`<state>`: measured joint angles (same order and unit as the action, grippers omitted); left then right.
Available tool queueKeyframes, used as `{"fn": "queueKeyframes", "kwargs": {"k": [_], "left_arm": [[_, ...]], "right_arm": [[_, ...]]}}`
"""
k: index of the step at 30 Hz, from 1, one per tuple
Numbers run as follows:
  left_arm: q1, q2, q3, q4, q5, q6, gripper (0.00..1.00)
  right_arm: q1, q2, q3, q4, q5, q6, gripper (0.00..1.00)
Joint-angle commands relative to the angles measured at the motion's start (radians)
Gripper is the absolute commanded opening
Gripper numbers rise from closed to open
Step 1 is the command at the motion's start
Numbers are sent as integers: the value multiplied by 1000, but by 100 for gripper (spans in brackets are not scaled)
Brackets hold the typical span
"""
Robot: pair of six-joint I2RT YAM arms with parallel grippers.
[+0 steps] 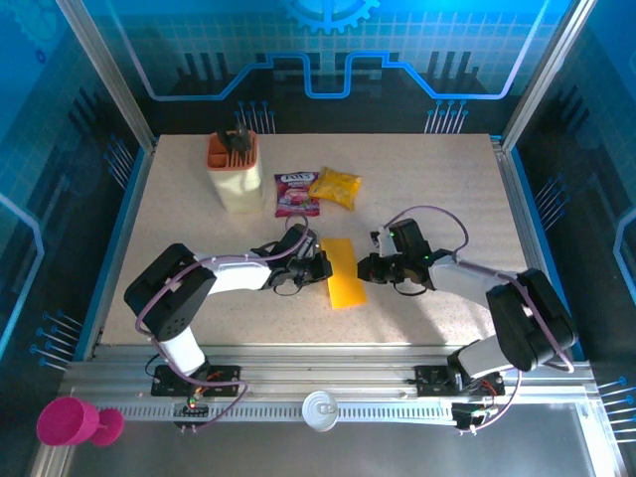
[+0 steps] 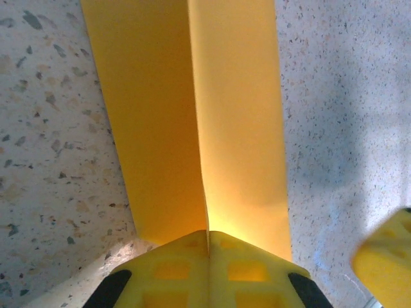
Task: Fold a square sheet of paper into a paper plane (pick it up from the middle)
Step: Third fold the triangle at the center of the table.
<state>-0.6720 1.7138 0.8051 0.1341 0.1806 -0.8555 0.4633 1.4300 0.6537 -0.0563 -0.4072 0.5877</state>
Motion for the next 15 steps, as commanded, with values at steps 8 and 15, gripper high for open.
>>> {"fn": "queueKeyframes", "kwargs": {"k": [8, 15], "left_arm": [[50, 3, -35, 55, 157, -78, 0], [73, 20, -42, 88, 228, -110, 0]], "right_arm": [[263, -57, 93, -252, 256, -205, 50], [427, 2, 134, -283, 393, -232, 60]]}}
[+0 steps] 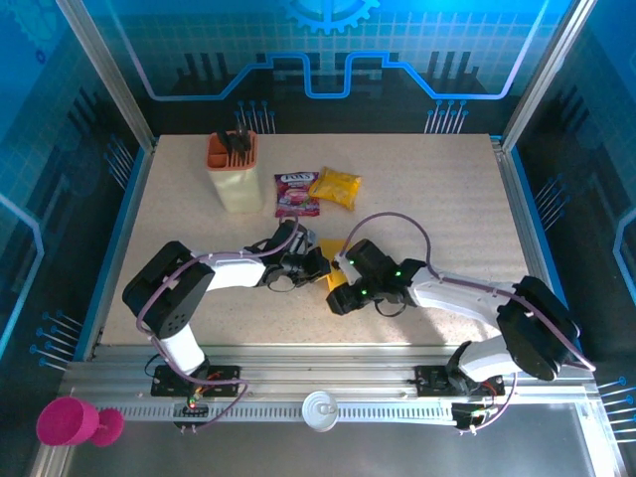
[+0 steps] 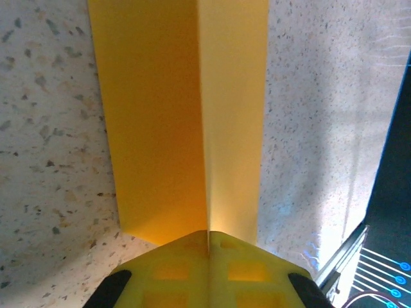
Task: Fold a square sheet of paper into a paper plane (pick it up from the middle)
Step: Third fold the triangle at the center of the table.
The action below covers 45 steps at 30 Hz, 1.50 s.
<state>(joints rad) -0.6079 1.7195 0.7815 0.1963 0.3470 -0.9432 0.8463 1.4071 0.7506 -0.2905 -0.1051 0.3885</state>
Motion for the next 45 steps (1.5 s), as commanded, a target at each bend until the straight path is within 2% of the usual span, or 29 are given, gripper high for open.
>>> {"fn": "queueKeyframes", "kwargs": {"k": [1, 6, 10, 23, 26, 32, 36, 40, 45], "left_arm": [[10, 14, -19, 30, 66, -23, 0], [15, 14, -25, 34, 76, -25, 0], [17, 12, -30, 36, 80, -20, 0], [22, 16, -41, 43, 79, -16, 0], [22, 18, -41, 46, 78, -16, 0], [23, 17, -37, 45, 76, -13, 0], [23, 18, -37, 45, 77, -11, 0], [31, 3, -39, 39, 77, -9, 0], [62, -66, -57, -5, 64, 10, 22]], "right_arm": [[65, 39, 48, -57, 107, -35, 61], [129, 85, 86, -85, 231, -31, 61], [135, 109, 98, -94, 263, -26, 56], [131, 96, 113, -102, 259, -32, 13], [126, 96, 114, -101, 241, -34, 9], [116, 76, 106, -102, 220, -37, 10], [99, 64, 96, -98, 201, -38, 0], [73, 62, 79, -80, 161, -39, 0], [54, 73, 63, -57, 122, -42, 0]]}}
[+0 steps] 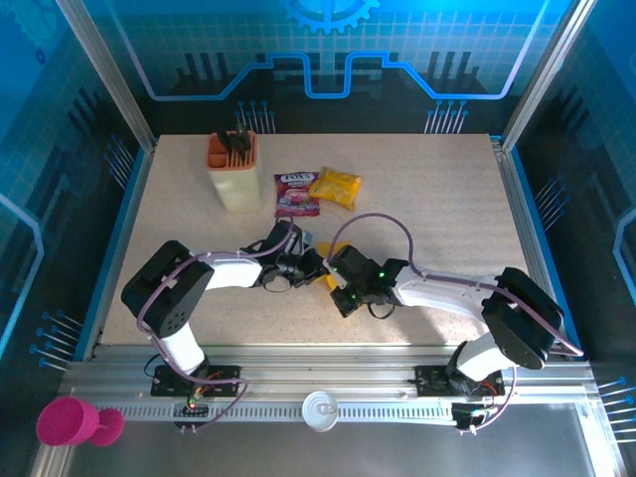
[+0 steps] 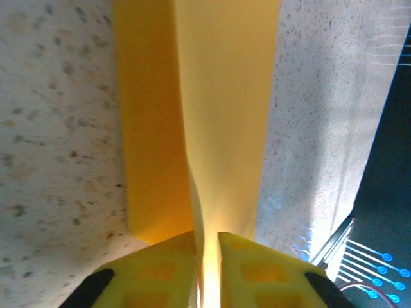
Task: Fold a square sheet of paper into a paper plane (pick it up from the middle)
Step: Third fold the triangle at the center of the table.
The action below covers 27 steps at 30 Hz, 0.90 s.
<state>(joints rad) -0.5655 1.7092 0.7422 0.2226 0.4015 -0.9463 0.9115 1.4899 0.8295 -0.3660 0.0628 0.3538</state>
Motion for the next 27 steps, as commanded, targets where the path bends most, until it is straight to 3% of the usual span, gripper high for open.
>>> {"fn": "queueKeyframes", "kwargs": {"k": [1, 10, 13, 16, 27], "left_arm": [[26, -72, -20, -48, 7, 22, 24], [61, -124, 101, -239, -14, 147, 22], [62, -66, 184, -286, 0, 187, 17], [62, 10, 262, -299, 25, 214, 1], [62, 227, 434, -407, 85, 328, 0]], "right_arm": [[-13, -5, -19, 24, -52, -7, 0], [-14, 18, -35, 63, -106, 12, 0], [-13, 20, -38, 70, -113, 20, 0], [-12, 30, -34, 77, -119, 26, 0], [-14, 63, 9, 69, -130, 24, 0]]}}
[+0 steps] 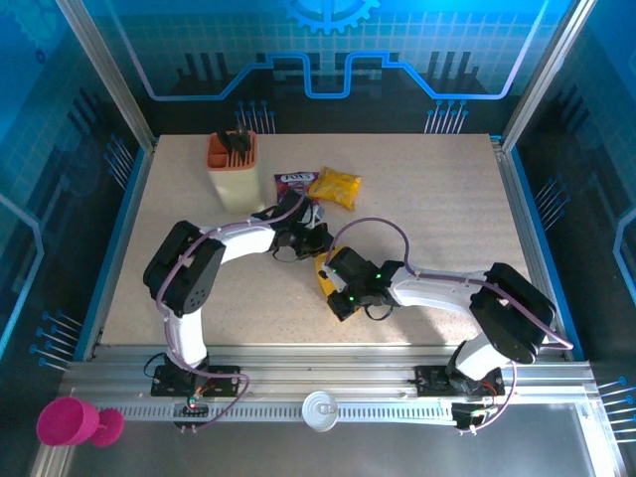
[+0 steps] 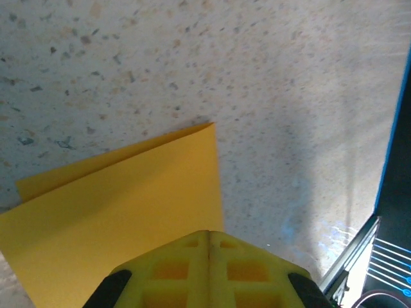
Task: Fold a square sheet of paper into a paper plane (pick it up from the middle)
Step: Third fold the triangle at the center of the table.
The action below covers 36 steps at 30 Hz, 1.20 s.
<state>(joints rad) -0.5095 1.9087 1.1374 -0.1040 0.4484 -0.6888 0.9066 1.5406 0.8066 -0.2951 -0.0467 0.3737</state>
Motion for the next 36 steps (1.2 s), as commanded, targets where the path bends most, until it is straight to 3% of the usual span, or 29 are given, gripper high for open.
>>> {"fn": "queueKeyframes", "kwargs": {"k": [1, 18, 36], "left_arm": [[7, 38, 46, -93, 37, 79, 0], [6, 125, 94, -226, -29, 207, 0], [6, 138, 65, -216, -37, 229, 0]], "right_arm": [[-10, 12, 37, -7, -22, 1, 0], [-98, 83, 112, -55, -92, -92, 0], [-132, 153, 182, -104, 10, -160, 0]]}}
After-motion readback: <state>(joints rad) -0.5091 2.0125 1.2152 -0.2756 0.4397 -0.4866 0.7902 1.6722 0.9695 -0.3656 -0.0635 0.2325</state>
